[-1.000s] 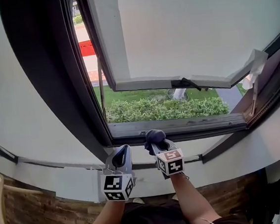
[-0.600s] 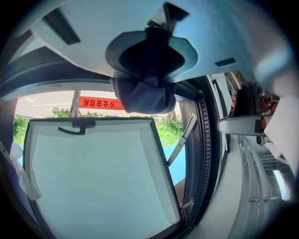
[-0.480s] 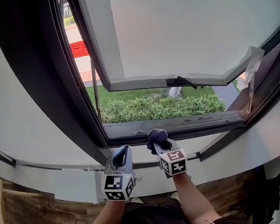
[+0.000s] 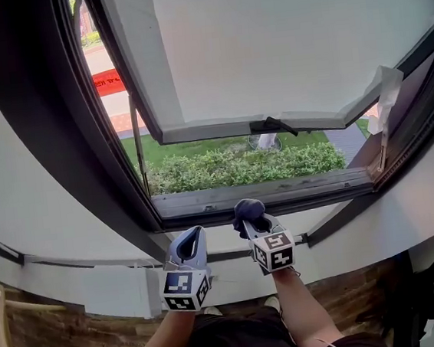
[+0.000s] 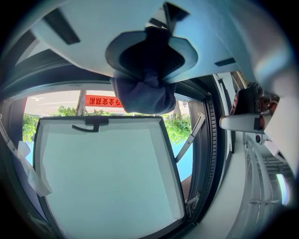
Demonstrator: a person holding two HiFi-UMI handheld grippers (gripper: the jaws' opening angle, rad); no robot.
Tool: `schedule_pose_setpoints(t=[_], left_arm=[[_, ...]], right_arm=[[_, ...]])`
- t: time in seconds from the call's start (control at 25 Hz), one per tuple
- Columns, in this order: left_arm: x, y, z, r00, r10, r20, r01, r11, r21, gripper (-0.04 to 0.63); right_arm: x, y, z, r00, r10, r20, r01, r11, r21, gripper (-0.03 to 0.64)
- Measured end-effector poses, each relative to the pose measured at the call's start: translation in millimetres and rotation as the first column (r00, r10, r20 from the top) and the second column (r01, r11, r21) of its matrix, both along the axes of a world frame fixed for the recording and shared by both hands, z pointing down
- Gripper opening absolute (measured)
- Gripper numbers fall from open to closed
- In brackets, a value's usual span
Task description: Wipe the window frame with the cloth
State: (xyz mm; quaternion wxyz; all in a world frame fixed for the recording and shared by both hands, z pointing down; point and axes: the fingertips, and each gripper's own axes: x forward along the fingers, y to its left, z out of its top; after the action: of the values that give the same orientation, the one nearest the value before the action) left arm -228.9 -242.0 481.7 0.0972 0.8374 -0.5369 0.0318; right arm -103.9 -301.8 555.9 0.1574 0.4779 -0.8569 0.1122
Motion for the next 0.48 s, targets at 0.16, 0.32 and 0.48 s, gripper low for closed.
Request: schedule_pose_setpoints(t=[0.16, 0.32, 0.48], left_arm=[[5.3, -2.3, 2.7, 1.000, 0.005, 0.003, -0.005, 1.000, -0.006, 0.005], [11.5, -5.6, 2.6, 1.000, 0.012, 0.004, -0.012, 1.000, -0.005, 0.005], [21.6, -9.6, 2.6, 1.000, 0.025, 0.005, -0.024, 1.000, -0.005, 0.005]], right_arm=[[12.0, -1.0, -0.3, 1.000, 0.018, 0.002, -0.018, 1.000, 0.005, 0.061], [22.4, -2.2, -0.2, 0.999, 0.032, 0.007, -0.032, 0.999, 0.004, 0.063], [29.4, -3.1, 0.1, 0.999, 0.036, 0.014, -0.036, 0.999, 0.001, 0.061]])
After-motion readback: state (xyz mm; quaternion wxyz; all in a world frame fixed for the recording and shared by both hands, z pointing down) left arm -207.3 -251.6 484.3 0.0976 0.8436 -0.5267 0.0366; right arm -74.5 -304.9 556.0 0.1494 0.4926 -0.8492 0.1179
